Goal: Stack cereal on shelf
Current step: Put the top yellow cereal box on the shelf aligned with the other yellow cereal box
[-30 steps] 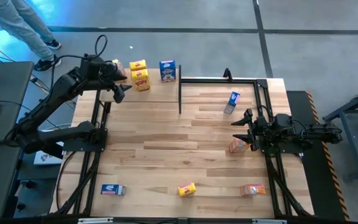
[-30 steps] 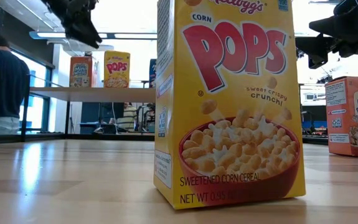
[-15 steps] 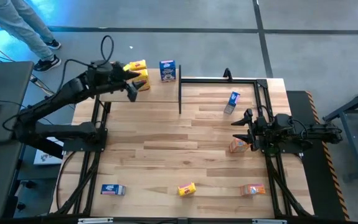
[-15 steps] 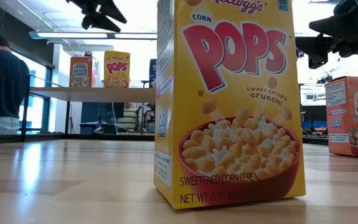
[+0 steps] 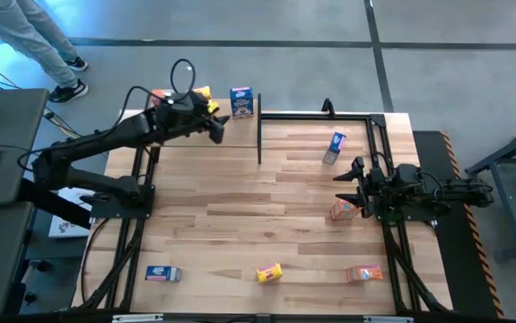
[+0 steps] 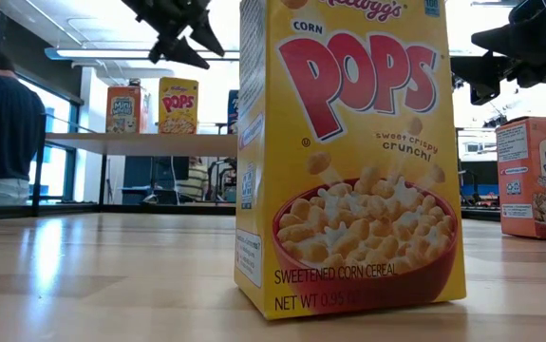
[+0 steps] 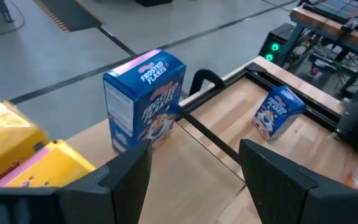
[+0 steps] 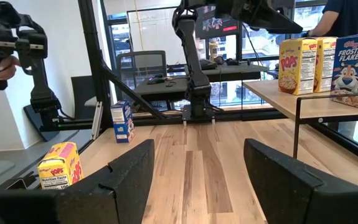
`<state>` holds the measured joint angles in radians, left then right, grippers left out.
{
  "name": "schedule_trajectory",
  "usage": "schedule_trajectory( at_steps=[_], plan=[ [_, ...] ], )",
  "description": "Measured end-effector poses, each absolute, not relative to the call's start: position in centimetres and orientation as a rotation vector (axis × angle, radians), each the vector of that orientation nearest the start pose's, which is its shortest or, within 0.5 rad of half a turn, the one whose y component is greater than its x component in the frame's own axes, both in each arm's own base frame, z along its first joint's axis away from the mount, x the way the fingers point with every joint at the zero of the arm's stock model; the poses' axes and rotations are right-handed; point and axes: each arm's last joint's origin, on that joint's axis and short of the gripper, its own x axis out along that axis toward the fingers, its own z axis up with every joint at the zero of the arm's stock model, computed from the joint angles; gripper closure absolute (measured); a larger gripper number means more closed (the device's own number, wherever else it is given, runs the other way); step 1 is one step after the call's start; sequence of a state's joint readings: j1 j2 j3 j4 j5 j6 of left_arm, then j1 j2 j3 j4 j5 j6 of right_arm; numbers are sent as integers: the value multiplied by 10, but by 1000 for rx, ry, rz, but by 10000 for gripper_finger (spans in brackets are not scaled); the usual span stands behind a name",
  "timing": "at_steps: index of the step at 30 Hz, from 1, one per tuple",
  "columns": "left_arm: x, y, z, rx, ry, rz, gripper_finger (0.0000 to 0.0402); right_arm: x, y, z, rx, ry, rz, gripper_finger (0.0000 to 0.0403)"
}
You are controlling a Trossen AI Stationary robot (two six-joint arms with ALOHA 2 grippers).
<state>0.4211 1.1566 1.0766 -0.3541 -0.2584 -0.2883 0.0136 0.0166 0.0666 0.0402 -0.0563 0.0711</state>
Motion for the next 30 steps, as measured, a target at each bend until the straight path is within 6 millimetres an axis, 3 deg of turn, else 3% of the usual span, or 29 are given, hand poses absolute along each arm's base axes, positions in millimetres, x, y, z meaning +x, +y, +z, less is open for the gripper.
schedule_trajectory(
  at_steps=[13, 30],
  plan=[
    [248, 118, 329, -354, 324, 825, 169, 94, 3, 189, 69, -88, 73, 162],
    [249, 112, 322, -371, 340, 958, 169, 94, 3, 189, 69, -88, 73, 162]
  ],
)
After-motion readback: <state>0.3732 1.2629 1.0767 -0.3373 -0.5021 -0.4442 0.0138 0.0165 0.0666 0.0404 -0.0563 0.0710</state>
